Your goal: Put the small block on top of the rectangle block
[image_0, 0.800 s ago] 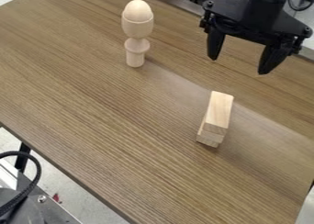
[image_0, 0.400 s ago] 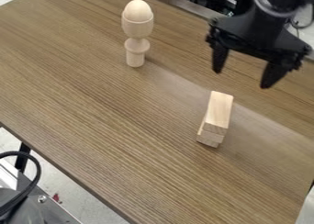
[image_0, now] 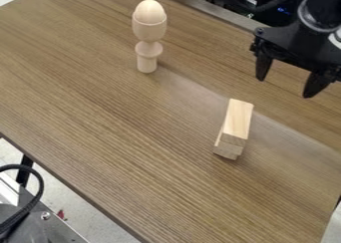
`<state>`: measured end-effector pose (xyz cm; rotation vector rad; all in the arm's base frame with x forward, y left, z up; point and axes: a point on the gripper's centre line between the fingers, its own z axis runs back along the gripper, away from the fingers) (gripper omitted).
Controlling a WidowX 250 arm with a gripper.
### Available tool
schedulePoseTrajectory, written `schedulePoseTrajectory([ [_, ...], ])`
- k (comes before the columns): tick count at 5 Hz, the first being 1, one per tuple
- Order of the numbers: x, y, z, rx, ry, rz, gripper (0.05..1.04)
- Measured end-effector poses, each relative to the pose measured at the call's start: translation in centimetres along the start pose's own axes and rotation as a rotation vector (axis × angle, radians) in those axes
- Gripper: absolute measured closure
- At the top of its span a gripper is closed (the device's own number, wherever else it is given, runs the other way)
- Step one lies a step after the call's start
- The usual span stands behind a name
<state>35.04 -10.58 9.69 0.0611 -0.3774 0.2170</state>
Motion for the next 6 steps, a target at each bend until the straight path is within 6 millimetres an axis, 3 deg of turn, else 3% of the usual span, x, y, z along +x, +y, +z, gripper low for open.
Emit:
schedulePoseTrajectory([
  [3, 3.1, -4.8, -1.7, -0.262, -0.179, -0.183, 0.084],
  [6, 6.4, -7.7, -4.1, -0.321, -0.195, -0.228, 0.084],
])
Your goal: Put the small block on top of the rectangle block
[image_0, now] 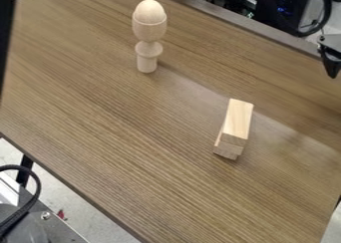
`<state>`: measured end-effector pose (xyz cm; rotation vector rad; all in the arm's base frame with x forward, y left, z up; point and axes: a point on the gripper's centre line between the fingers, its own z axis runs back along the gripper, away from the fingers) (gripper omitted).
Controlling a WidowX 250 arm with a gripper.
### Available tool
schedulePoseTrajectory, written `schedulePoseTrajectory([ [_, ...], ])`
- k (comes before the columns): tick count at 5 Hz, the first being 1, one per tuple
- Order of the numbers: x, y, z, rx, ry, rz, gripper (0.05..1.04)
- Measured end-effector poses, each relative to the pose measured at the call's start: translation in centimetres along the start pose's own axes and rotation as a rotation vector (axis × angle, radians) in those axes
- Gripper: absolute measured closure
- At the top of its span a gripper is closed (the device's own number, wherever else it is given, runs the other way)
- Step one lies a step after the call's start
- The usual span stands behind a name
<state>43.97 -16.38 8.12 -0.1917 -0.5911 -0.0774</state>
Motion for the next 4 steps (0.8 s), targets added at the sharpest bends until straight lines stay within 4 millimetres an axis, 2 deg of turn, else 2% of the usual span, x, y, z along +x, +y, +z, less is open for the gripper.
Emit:
schedulePoseTrajectory([
  [2, 1.7, -0.8, -2.3, -0.031, 0.015, 0.032, 0.084],
  [4, 2.0, -1.5, -4.1, -0.06, 0.041, 0.007, 0.084],
])
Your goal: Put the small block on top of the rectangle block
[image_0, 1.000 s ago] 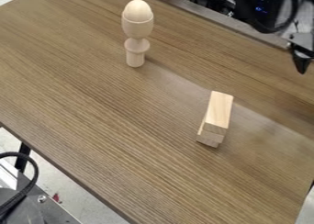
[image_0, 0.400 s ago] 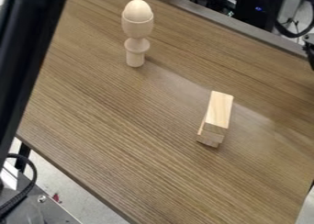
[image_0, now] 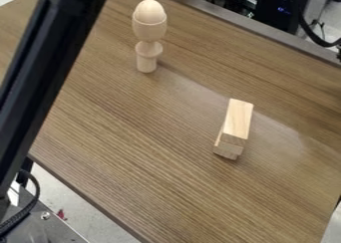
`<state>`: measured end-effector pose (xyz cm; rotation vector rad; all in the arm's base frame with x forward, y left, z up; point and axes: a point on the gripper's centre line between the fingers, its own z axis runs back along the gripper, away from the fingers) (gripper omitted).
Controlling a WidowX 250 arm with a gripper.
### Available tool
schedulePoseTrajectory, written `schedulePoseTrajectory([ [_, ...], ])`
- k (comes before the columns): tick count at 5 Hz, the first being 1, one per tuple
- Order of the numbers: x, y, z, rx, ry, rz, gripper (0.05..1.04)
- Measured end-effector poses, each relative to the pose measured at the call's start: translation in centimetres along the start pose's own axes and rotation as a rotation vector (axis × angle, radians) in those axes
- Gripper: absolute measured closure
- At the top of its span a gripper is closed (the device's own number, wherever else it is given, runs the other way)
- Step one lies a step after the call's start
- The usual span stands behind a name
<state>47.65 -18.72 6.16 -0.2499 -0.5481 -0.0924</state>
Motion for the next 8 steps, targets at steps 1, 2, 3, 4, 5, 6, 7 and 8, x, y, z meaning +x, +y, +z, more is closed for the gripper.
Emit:
schedulePoseTrajectory([
  [1, 0.0, -0.1, -0.6, 0.0, 0.016, -0.021, 0.084],
  [2, 0.0, -0.1, -0.9, 0.014, 0.022, -0.056, 0.084],
  [3, -0.4, 0.0, -1.5, 0.028, 0.043, -0.068, 0.084],
  [4, -0.6, 0.0, -1.7, 0.036, 0.048, -0.079, 0.084],
  [5, -0.7, 0.2, -1.7, 0.042, 0.051, -0.08, 0.084],
  [6, -1.3, 0.1, -2.4, 0.041, 0.072, -0.076, 0.096],
  [7, -1.0, -0.3, -2.7, 0.043, 0.066, -0.08, 0.191],
  [8, -1.2, -0.8, -2.8, 0.065, 0.062, -0.077, 0.457],
])
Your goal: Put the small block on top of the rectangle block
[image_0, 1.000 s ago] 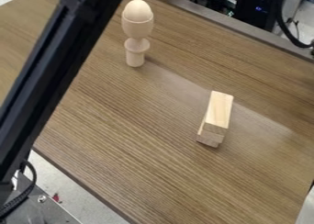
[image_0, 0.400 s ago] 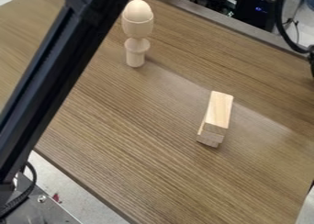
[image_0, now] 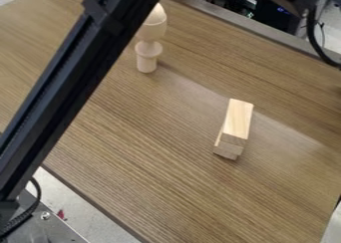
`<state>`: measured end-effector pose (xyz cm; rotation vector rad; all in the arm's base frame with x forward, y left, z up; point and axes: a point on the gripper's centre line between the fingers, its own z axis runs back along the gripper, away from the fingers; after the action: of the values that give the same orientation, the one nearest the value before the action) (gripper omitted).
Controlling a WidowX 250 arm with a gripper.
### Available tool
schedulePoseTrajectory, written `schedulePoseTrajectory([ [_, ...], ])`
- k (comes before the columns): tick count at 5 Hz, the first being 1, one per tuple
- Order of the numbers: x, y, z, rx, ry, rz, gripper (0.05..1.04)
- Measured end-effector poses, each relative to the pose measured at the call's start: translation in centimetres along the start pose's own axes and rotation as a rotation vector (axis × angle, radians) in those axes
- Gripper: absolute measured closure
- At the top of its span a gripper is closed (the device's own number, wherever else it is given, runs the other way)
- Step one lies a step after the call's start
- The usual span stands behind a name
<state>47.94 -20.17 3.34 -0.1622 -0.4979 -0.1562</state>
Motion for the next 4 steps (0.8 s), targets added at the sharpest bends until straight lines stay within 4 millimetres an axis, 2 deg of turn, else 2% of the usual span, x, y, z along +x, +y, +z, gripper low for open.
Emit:
schedulePoseTrajectory([
  [1, -0.3, 0.1, 0.0, 0.013, 0.014, 0.02, 0.491],
  [3, -1.3, 0.3, -0.1, 0.038, 0.035, 0.037, 0.492],
  [4, -2.4, 1.2, 1.4, 0.092, 0.045, 0.076, 0.545],
])
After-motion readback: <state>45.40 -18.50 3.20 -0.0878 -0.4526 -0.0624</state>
